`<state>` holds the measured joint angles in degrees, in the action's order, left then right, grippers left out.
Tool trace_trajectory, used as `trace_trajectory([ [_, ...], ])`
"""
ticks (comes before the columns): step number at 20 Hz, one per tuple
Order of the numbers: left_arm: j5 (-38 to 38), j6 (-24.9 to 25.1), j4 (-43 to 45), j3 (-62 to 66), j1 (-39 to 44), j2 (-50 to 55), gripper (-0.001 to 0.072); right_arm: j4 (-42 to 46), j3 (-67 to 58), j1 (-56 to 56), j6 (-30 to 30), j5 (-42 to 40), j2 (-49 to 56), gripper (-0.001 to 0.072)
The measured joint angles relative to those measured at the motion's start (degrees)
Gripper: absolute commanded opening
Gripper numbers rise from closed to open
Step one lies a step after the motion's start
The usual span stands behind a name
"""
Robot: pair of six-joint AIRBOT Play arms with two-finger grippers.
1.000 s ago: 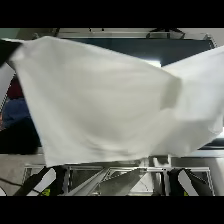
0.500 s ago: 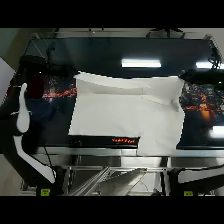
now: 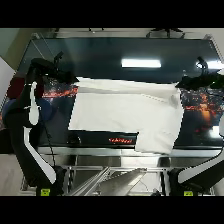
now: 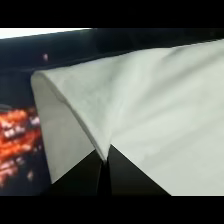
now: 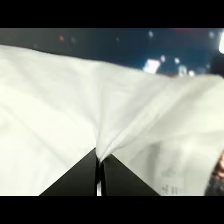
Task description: Fold the shirts.
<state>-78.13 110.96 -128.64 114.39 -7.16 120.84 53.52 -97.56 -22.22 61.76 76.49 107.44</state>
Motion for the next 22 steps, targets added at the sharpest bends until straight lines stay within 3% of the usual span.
trace_trajectory([
  [4, 0.0, -0.7, 6.0, -1.9, 1.5, 0.2, 0.0016, 6.9, 2.2, 0.6, 3.0, -0.3, 0.3, 0.0021],
  [14, 1.4, -1.3, 14.5, -2.2, 5.2, 0.2, 0.0023, 12.6, 3.8, 2.7, 4.9, -7.8, 1.8, 0.0026],
  [15, 1.3, -1.5, 14.7, -2.2, 5.5, 0.2, 0.0326, 12.9, 3.8, 2.8, 5.0, -7.8, 1.8, 0.0154],
  [16, 0.9, -1.5, 15.1, -2.0, 5.7, 0.2, 0.0633, 13.4, 3.8, 3.0, 5.1, -7.7, 1.6, 0.0354],
  [17, 0.3, -1.5, 15.3, -1.4, 6.0, 0.2, 0.0663, 13.9, 3.7, 3.0, 5.3, -7.1, 1.2, 0.0371],
  [22, -6.6, -4.2, 14.9, 1.3, 5.2, -1.5, 0.0656, 20.5, 3.3, 2.1, 10.9, -3.2, -3.9, 0.0374],
])
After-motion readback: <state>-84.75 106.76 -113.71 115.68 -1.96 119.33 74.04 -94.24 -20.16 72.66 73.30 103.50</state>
